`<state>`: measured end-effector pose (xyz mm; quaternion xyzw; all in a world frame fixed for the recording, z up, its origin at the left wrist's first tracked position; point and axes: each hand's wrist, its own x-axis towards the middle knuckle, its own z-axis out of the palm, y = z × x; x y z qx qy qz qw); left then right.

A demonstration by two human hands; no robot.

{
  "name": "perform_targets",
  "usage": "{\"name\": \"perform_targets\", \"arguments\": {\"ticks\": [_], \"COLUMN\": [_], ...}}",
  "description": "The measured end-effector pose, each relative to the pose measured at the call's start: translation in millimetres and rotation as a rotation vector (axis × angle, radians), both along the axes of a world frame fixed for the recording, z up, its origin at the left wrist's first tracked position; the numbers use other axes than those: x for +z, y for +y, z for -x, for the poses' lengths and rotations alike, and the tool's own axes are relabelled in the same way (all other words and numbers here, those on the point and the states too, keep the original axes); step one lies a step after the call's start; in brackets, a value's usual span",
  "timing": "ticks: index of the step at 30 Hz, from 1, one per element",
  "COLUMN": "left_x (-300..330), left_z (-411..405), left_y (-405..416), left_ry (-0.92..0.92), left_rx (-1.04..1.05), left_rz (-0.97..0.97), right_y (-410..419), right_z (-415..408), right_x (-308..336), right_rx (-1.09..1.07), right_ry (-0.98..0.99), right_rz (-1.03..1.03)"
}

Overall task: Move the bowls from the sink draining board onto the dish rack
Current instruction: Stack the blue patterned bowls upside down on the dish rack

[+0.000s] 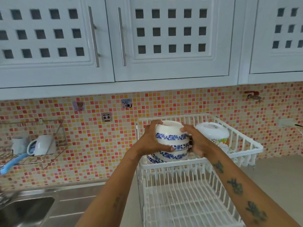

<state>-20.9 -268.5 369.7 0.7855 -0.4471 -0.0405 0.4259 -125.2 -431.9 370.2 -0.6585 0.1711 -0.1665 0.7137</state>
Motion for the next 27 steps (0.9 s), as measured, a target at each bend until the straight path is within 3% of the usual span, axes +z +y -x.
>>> {"name": "perform_targets", "arguments": {"ticks": [7, 12, 15, 20, 27], "left_x": [-8, -21, -29, -34, -39], "left_z": [4, 14, 11, 9, -1], "left_y": [-4, -2, -5, -13, -21], "left_ry": [0.043, 0.273, 0.269, 0.286, 0.165], "left_rx": [0.078, 0.076, 0.068, 0.153, 0.193], "left_rz": [-0.033, 0.063, 0.090, 0.125, 0.102], "right_y": [3, 9, 4, -7, -16], "right_z": [-3, 1, 1, -3, -14], "right_x": [2, 0, -3, -7, -11], "right_rx": [-0.039, 0.082, 0.070, -0.136, -0.094], "right_ry": [0.001, 0.134, 0.105, 0.029, 0.015], "right_rz": [0.158, 0.106, 0.063, 0.145, 0.240]}}
